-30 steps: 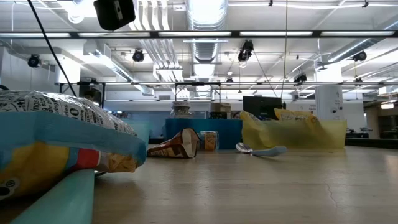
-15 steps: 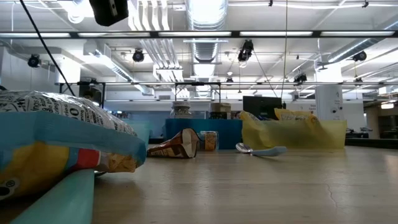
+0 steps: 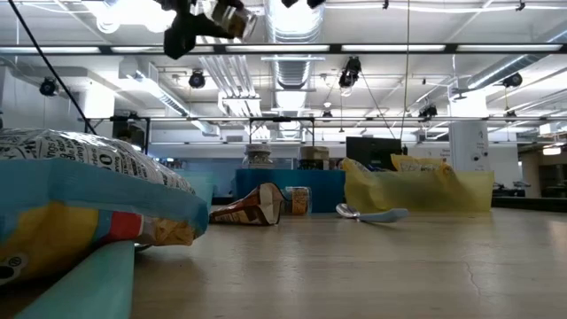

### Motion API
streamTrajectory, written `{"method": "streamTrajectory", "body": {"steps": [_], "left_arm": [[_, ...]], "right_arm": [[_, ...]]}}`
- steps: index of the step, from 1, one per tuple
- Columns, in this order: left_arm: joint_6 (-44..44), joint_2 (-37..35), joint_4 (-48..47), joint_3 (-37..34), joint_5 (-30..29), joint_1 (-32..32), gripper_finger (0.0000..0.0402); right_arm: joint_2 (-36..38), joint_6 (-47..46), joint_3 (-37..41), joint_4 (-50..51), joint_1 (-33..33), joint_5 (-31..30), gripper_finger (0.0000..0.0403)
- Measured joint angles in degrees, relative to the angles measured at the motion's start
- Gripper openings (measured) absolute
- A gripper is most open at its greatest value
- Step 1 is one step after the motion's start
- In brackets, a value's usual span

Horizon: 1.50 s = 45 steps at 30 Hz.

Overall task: Pick & Place Food Item
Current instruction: Put the bottom brown seasoning bottle into the blue bin

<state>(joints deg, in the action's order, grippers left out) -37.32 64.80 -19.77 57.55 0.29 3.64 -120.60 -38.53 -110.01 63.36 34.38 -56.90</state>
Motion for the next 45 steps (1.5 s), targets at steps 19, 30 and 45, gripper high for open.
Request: {"method": "streamTrajectory", "body": {"steps": [19,30,45], "left_arm": [[28.47,28.8,-30.3,32.87,5.52,14.51,0.018],[36.08,40.12,-35.81,39.42,2.11,18.09,0.018],[41.75,45.54,-34.34,39.24,0.66,23.08,0.018]], "right_arm": [[3.15,-26.71,9.61,19.76,3.23,1.89,0.0297],[19.68,-28.17,33.21,-0.21,4.66,0.8,0.0297],[39.76,-4.71,59.0,-38.76,0.94,2.63,0.0297]]}}
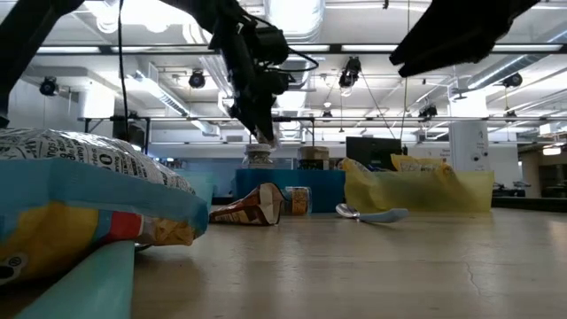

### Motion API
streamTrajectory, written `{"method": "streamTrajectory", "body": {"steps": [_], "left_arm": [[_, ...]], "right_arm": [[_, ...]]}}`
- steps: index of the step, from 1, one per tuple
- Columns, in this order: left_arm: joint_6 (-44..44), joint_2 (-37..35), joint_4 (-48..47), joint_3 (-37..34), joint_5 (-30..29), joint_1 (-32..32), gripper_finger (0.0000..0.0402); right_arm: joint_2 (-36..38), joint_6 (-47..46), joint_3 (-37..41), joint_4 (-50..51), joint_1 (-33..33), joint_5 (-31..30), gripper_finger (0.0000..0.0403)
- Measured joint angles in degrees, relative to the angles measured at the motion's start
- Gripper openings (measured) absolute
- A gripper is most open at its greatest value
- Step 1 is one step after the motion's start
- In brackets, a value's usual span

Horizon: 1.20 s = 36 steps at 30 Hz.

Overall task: Pick & Place Food Item
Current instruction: Put the bottom brown seasoning bottle into the blue bin

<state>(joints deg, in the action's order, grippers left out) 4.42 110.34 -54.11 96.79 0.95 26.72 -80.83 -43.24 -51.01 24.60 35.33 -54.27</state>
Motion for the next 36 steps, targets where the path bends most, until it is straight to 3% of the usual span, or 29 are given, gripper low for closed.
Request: {"method": "streamTrajectory", "body": {"steps": [9,27,36], "left_arm": [[6.06,4.49,1.32,0.0,5.39,0.11,0.018],[9.13,6.27,-7.05,-0.9,5.32,1.7,0.018],[10.81,6.19,-5.49,-6.27,5.72,1.49,0.018]], "right_arm": [[2.86,3.46,6.65,-9.11,-2.94,5.31,0.0297],[2.84,4.45,6.61,-9.97,-3.36,6.81,0.0297],[2.79,4.45,6.59,-9.96,-3.36,6.81,0.0297]]}}
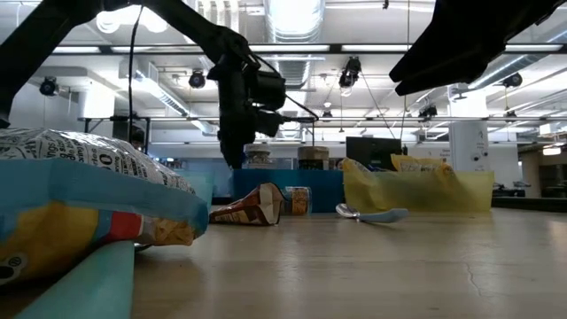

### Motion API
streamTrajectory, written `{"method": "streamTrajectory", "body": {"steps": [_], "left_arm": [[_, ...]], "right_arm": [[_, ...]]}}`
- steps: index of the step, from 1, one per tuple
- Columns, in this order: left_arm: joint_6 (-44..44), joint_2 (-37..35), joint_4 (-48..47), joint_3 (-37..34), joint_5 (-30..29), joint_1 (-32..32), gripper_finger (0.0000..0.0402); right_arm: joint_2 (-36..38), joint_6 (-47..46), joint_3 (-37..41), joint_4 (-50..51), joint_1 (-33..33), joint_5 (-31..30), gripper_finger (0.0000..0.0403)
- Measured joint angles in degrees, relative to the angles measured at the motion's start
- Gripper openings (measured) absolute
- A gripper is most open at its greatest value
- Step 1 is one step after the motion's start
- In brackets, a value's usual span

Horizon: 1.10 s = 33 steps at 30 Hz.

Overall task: Pick & Place Food Item
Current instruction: Put the bottom brown seasoning bottle into the blue bin

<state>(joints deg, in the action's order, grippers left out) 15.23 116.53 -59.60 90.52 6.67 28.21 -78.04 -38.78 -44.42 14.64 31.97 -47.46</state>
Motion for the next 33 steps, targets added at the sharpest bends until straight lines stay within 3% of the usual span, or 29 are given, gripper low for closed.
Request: {"method": "streamTrajectory", "body": {"steps": [22,33], "left_arm": [[0.27,-0.02,2.58,-2.74,0.01,-1.53,0.018],[0.34,-0.02,3.76,-2.74,-0.03,-2.78,0.0199]], "right_arm": [[-0.04,0.02,-0.02,0.03,0.0,-0.02,0.0297],[-0.04,0.38,-0.02,0.05,0.0,-0.01,0.0297]]}}
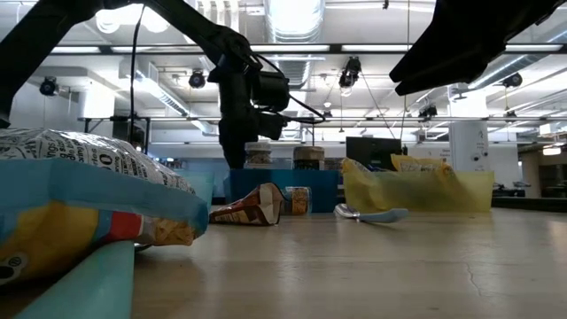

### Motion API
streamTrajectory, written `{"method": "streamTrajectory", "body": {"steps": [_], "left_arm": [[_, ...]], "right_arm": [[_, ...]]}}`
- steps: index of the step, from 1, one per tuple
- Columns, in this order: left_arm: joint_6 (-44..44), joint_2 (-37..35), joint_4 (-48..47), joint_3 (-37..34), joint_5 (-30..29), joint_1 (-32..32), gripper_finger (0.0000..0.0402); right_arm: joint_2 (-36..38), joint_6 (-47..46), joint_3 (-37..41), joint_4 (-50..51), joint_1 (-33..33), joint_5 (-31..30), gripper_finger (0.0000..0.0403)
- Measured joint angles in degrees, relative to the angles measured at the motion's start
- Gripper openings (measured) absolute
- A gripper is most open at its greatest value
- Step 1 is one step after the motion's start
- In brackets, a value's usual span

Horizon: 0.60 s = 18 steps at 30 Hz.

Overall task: Pick & Place Food Item
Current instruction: Put the bottom brown seasoning bottle into the blue bin

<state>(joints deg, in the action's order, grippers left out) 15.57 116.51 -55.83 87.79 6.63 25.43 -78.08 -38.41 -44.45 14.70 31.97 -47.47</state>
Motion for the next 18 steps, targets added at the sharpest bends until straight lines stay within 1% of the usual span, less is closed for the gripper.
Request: {"method": "streamTrajectory", "body": {"steps": [10,16,18], "left_arm": [[-1.78,0.0,0.07,0.0,-0.21,0.02,0.0201],[-3.89,0.0,-0.01,0.0,-1.71,0.09,0.0203],[-3.89,0.0,-0.39,0.0,-2.05,0.11,0.021]], "right_arm": [[0.0,-0.01,0.0,0.0,0.0,0.13,0.0297],[0.0,-0.14,0.0,-0.02,0.0,0.18,0.0297],[0.0,-0.14,0.0,-0.02,0.0,0.18,0.0297]]}}
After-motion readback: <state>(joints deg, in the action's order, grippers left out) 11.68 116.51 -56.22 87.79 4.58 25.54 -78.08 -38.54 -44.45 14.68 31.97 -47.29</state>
